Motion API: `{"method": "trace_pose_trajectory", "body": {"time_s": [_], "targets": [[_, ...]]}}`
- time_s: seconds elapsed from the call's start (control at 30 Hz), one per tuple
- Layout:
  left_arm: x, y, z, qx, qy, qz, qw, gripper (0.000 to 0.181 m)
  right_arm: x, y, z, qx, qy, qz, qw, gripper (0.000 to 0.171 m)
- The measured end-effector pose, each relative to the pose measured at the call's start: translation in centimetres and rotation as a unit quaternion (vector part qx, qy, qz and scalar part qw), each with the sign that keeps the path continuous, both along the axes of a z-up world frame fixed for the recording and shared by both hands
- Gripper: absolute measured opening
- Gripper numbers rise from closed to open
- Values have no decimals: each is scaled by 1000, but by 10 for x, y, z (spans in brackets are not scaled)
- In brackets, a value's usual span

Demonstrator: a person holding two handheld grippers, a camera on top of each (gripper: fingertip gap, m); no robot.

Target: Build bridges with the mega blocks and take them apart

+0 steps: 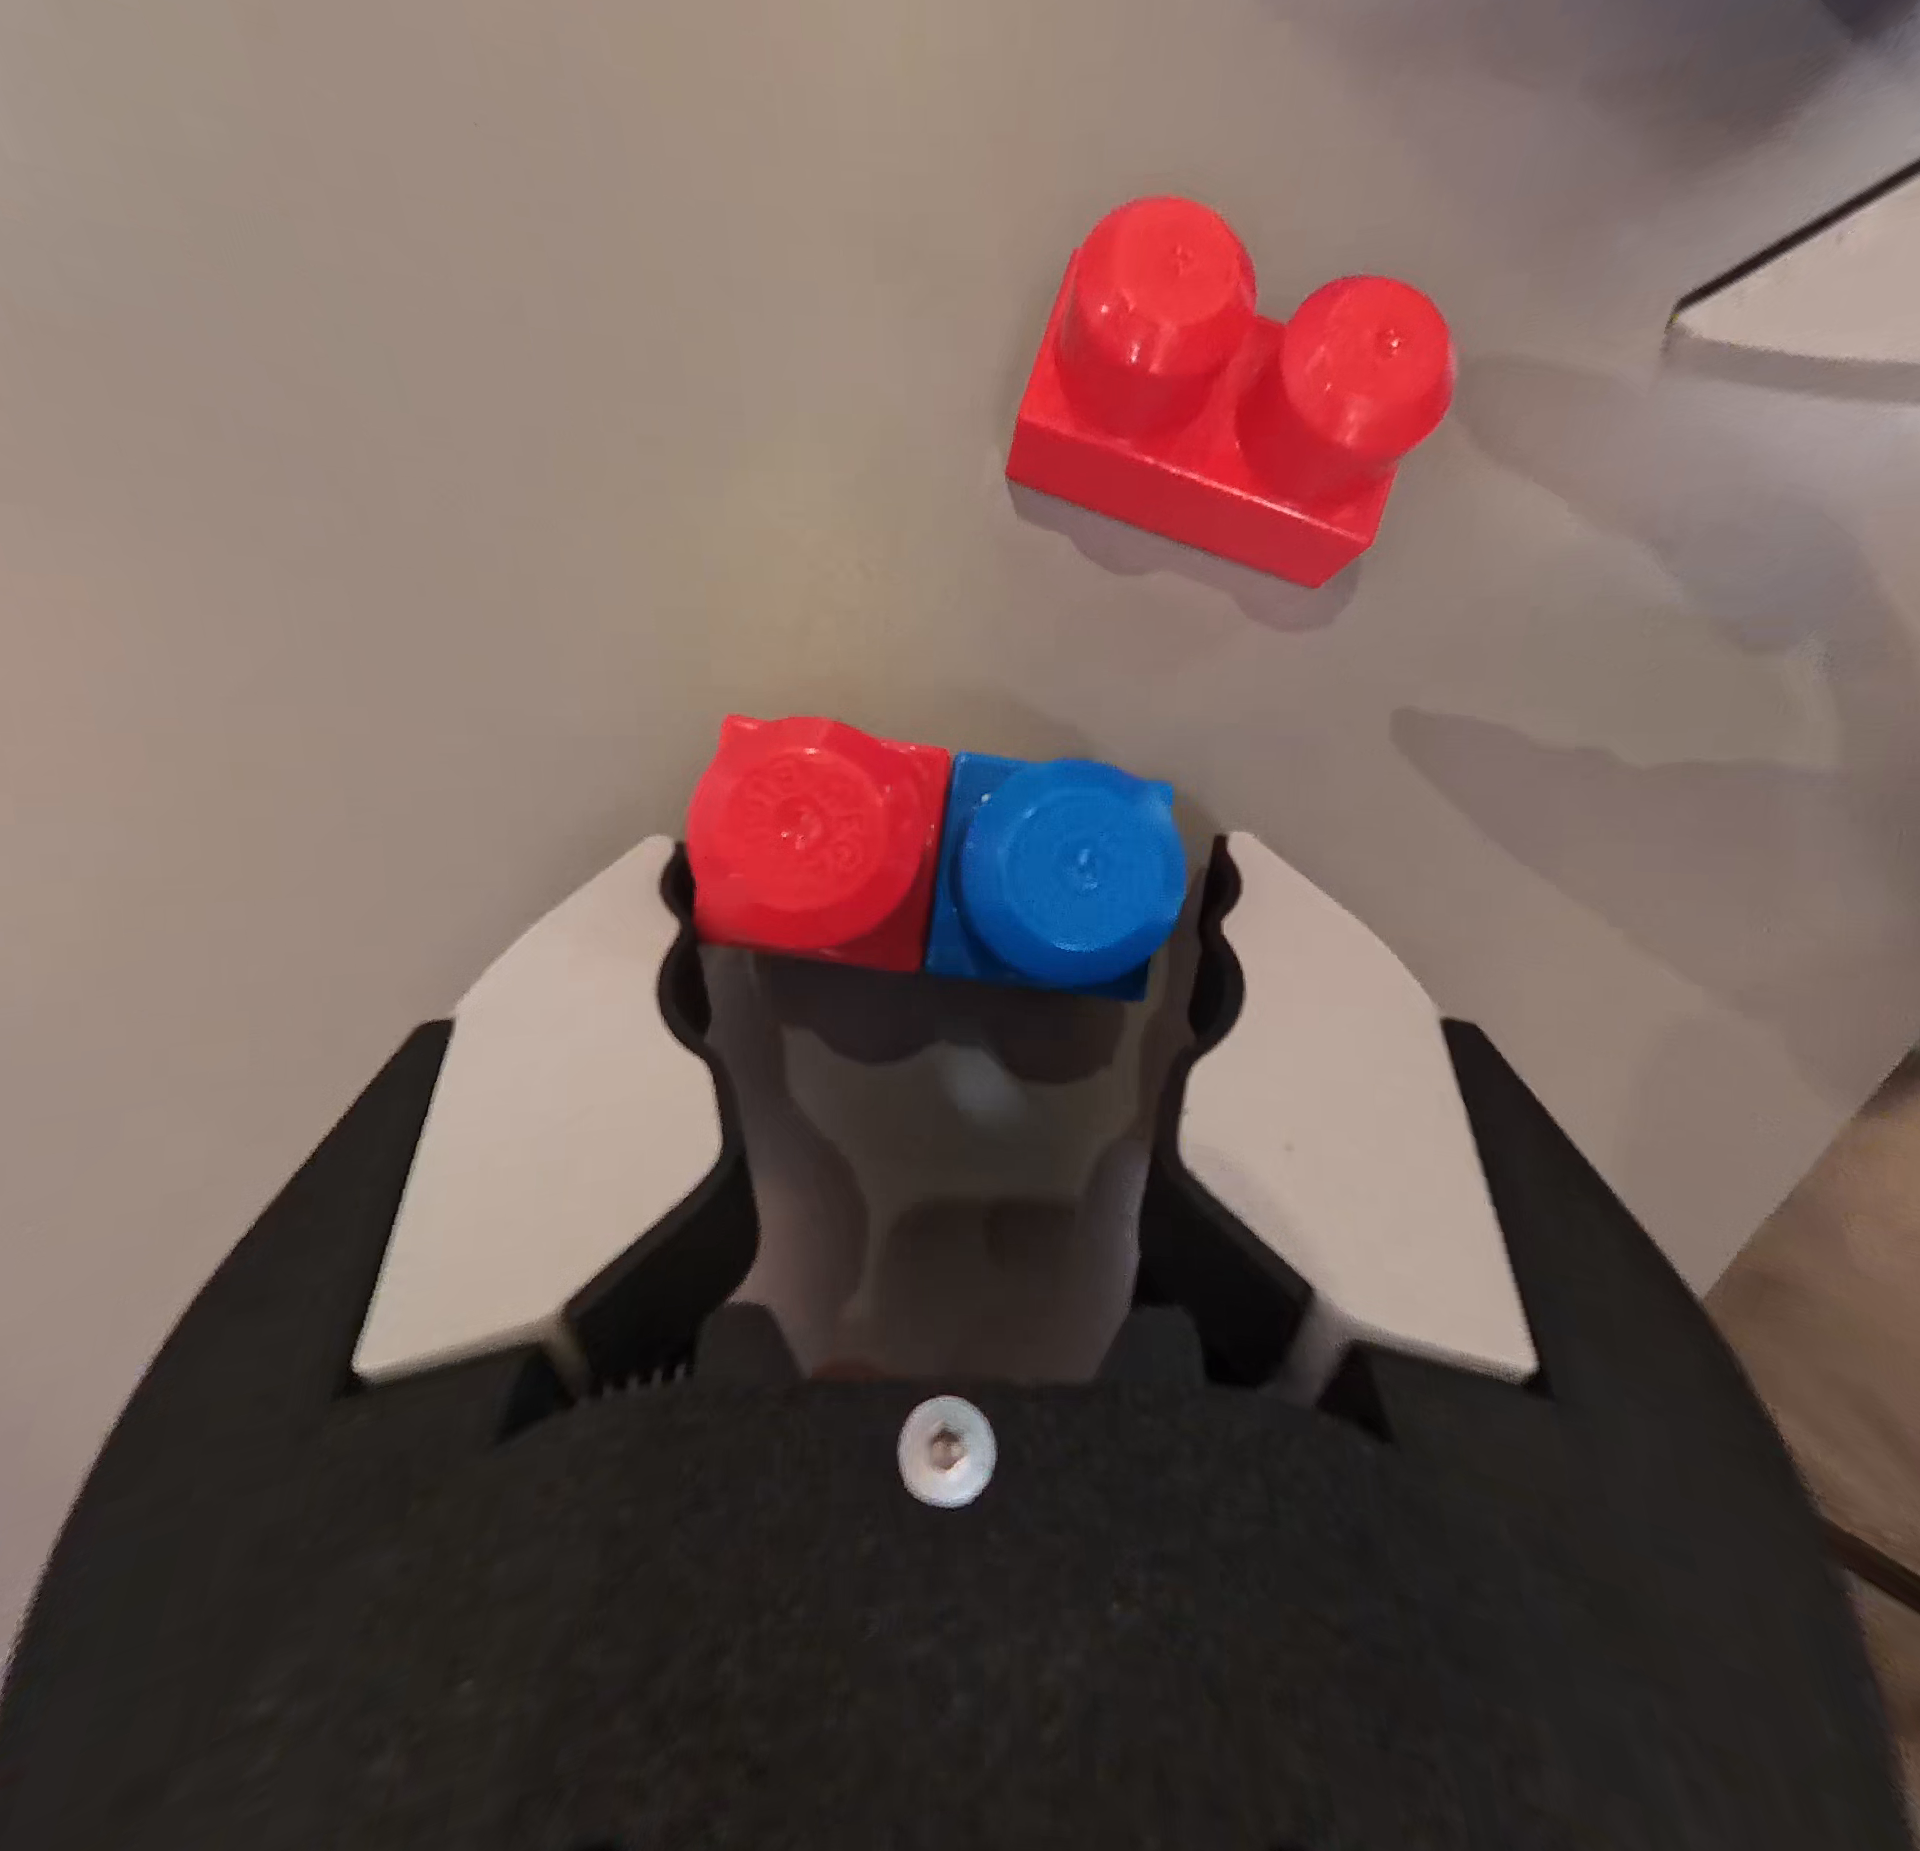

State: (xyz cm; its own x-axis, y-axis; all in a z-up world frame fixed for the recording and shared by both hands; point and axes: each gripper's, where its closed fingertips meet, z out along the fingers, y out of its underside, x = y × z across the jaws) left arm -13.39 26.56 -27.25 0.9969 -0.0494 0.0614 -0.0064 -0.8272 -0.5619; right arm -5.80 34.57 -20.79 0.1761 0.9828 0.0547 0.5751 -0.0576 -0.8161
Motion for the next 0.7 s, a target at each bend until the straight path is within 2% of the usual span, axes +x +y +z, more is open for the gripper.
{"method": "trace_pose_trajectory", "body": {"time_s": [0.1,0.27,0.47,0.7], "targets": [[4,-4,1,-33,-11,-17,999,96,0,-1,0,0,-2,1,1000,64],[-5,-11,7,-93,18,-42,995,99,0,-2,2,2,-2,3,1000,64],[-9,-4,17,-114,36,-42,992,94,2,0,5,1,1,2,1000,63],[-6,-7,7,-159,35,-50,985,97,5,2,7,-7,6,2,1000,63]]}}
